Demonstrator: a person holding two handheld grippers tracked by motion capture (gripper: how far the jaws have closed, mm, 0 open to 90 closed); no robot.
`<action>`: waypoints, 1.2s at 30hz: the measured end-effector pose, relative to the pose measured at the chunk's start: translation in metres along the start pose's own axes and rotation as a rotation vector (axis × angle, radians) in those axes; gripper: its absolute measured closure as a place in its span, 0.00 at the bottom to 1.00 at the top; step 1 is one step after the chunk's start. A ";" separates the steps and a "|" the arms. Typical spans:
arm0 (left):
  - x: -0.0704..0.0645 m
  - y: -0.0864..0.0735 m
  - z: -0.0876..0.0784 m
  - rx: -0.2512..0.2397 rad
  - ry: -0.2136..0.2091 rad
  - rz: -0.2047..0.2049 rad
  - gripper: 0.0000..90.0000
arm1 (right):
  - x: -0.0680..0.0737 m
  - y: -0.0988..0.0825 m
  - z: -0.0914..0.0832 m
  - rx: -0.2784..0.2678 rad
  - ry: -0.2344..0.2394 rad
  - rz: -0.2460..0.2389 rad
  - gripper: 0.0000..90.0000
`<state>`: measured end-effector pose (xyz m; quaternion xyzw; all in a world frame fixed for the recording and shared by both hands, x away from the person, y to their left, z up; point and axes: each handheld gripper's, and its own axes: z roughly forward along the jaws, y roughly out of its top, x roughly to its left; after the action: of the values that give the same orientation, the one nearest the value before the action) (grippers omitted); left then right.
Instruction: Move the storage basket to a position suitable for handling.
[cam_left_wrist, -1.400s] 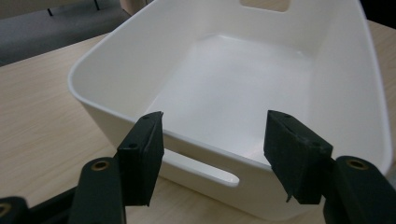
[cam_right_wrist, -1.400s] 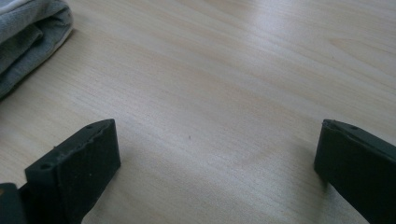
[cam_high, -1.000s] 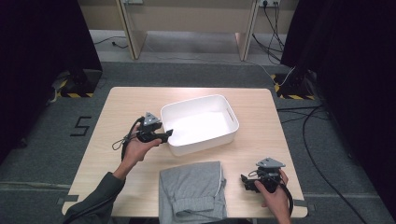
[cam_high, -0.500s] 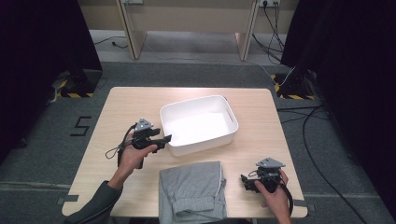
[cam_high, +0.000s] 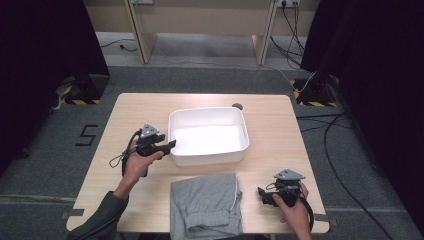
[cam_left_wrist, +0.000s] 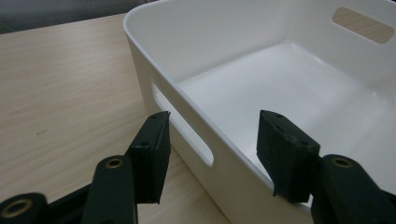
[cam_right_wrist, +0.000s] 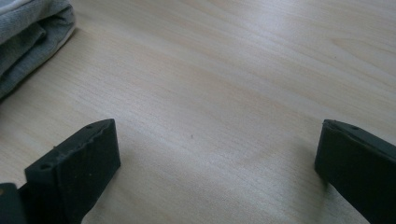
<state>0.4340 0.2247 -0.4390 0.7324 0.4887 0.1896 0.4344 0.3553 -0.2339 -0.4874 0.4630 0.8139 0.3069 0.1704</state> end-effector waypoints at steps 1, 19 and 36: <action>-0.001 0.000 0.000 0.001 0.004 0.005 0.49 | 0.000 0.000 0.000 0.000 0.000 0.000 0.01; -0.020 -0.008 -0.003 0.013 0.036 0.168 0.57 | 0.000 0.030 -0.039 -0.177 0.025 0.093 0.18; -0.033 -0.018 -0.017 0.011 0.014 0.142 0.49 | 0.034 0.107 -0.007 -0.319 0.016 0.045 0.30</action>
<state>0.3969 0.2060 -0.4395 0.7664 0.4395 0.2225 0.4122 0.4033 -0.1657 -0.4119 0.4458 0.7456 0.4395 0.2283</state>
